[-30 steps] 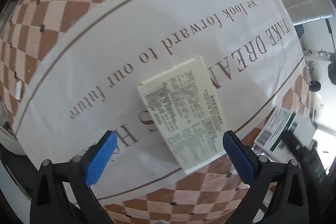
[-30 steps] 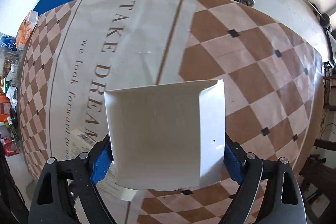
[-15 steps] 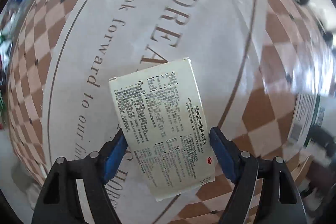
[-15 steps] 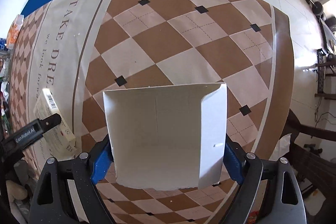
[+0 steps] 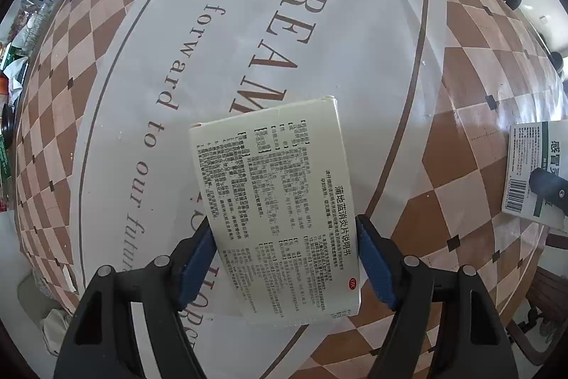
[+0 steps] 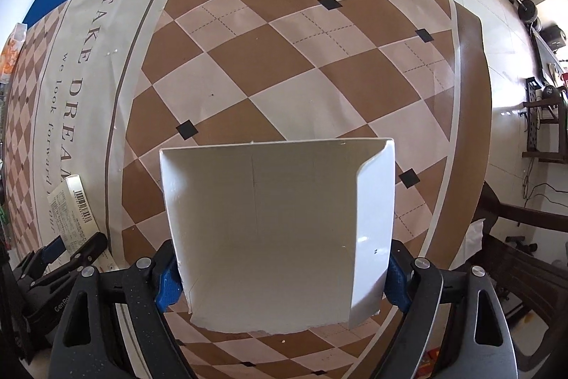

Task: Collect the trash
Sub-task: 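Lift both boxes and carry them over the bin, then open both grippers to drop the two boxes into the bin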

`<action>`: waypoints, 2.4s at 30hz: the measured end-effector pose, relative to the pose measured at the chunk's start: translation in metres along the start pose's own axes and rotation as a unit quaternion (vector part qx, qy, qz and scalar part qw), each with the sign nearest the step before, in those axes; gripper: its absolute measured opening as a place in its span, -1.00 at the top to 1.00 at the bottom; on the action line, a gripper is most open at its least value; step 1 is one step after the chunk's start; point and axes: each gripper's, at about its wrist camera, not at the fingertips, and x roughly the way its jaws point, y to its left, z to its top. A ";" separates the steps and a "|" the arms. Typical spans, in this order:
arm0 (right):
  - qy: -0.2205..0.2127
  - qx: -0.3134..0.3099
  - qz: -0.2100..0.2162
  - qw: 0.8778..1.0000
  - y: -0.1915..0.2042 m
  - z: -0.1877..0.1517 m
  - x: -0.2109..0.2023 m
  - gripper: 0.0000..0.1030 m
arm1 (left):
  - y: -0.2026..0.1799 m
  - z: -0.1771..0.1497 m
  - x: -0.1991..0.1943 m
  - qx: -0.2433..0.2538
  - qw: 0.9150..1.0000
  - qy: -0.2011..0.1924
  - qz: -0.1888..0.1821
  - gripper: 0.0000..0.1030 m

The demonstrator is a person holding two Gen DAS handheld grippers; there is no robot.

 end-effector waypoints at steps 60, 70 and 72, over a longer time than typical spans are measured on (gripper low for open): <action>0.054 -0.097 0.069 0.991 0.137 -0.554 0.320 -0.67 | 0.187 -0.362 0.311 -0.096 0.983 0.079 -0.135 -0.44; 0.069 -0.090 0.087 0.990 0.139 -0.498 0.439 -0.68 | 0.184 -0.326 0.405 -0.101 0.975 0.113 -0.162 -0.89; 0.070 -0.092 0.095 0.989 0.141 -0.490 0.452 -0.73 | 0.186 -0.329 0.409 -0.105 0.975 0.113 -0.160 -0.90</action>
